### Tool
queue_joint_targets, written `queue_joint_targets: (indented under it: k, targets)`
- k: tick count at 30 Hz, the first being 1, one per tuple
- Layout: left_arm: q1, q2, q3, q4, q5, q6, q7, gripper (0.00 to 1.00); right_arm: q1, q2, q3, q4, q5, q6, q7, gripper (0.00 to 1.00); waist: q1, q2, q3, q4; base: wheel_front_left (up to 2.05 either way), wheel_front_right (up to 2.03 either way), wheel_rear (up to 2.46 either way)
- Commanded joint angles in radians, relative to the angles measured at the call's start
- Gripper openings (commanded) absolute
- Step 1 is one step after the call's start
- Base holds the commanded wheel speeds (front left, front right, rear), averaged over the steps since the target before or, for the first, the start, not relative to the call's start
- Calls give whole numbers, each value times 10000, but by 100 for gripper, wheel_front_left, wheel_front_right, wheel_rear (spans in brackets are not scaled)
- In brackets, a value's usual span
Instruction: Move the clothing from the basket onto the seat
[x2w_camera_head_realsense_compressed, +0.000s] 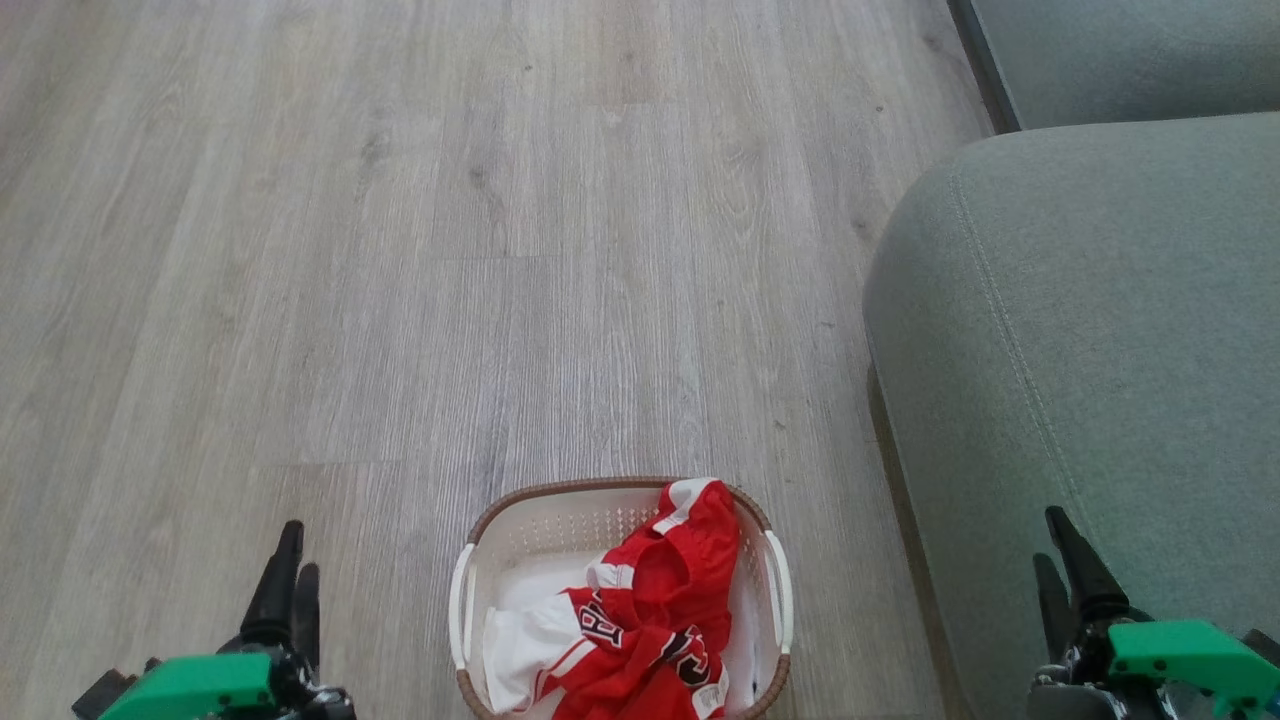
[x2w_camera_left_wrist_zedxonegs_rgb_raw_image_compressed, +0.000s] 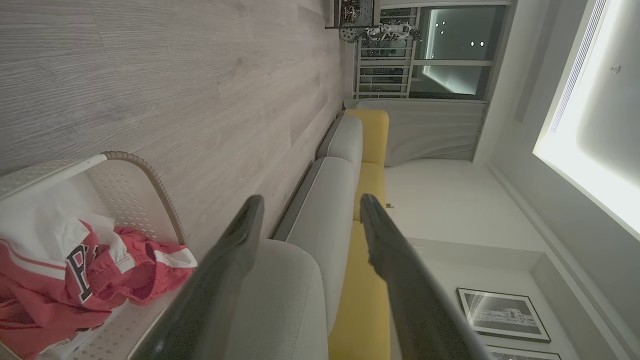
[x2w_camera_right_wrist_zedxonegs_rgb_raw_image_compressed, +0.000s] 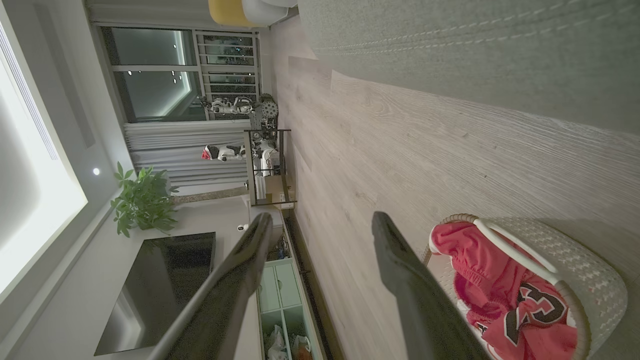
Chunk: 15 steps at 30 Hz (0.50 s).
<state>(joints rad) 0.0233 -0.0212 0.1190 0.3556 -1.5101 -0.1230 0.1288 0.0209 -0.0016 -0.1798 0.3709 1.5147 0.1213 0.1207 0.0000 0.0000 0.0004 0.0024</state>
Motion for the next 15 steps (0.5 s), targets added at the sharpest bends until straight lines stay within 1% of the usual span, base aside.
queue_joint_targets:
  k: [1, 8, 15]
  targets:
    - [-381, 76, -1, -400, 112, -10, -110, 100, -327, 0, 57, -387, -87, 12, -82, 100, 0, 0, 0, 1, 0, 0, 0]
    - [-390, 85, -25, -657, 882, 28, -349, 100, -319, 1, 54, -551, -775, 17, -318, 100, 0, 0, -7, 15, 0, 0, 0]
    - [-385, 93, -164, -1038, 1844, 162, -587, 100, -299, 2, 72, -859, -1668, 23, -553, 100, 0, 0, -13, 31, 0, 0, 0]
